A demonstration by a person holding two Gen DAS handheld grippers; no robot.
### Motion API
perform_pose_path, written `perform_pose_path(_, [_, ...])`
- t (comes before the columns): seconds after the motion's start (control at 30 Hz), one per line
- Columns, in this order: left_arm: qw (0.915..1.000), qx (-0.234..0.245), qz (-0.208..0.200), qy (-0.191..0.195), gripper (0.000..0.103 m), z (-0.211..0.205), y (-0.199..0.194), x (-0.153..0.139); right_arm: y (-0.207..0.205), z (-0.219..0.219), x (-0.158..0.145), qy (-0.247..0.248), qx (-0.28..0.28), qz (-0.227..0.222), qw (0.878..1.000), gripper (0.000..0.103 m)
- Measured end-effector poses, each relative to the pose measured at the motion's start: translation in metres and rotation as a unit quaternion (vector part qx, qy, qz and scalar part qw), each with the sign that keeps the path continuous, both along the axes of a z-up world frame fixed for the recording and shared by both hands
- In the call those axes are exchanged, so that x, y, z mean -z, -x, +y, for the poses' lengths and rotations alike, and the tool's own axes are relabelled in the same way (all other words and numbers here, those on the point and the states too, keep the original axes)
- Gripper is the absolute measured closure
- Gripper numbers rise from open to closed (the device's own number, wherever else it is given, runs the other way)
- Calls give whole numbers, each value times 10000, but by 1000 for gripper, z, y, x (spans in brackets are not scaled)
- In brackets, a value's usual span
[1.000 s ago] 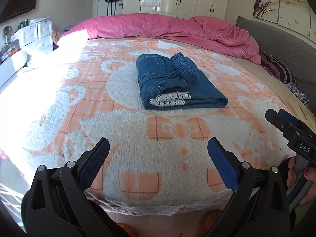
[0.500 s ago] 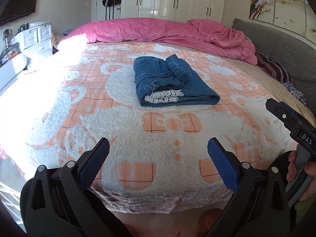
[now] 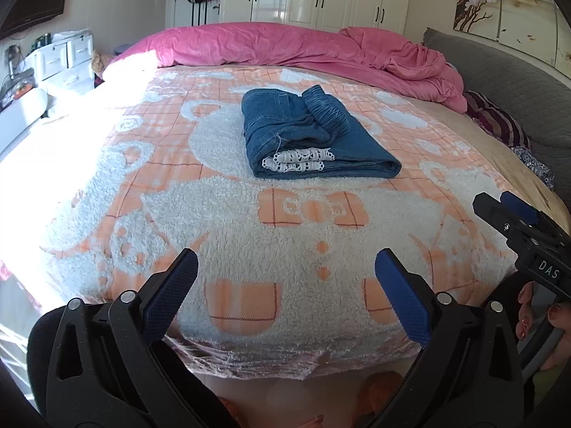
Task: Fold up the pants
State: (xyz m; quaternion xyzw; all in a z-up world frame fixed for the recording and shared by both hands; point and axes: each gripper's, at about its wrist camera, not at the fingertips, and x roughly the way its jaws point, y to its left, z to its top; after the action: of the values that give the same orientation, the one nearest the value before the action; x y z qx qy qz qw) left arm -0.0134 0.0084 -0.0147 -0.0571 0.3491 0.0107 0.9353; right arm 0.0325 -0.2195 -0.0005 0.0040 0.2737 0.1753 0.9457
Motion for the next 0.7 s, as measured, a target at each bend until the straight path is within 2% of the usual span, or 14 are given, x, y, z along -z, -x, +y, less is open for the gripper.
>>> perform_pose_path(0.33, [9997,-10,228,56,10,3,-10,11,-3,8,9,188,15,210,9996,5])
perform_pose_path(0.7, [9993,-49,364,80,10,4,-16,18,-11,6,17,141,1,408,9991,5])
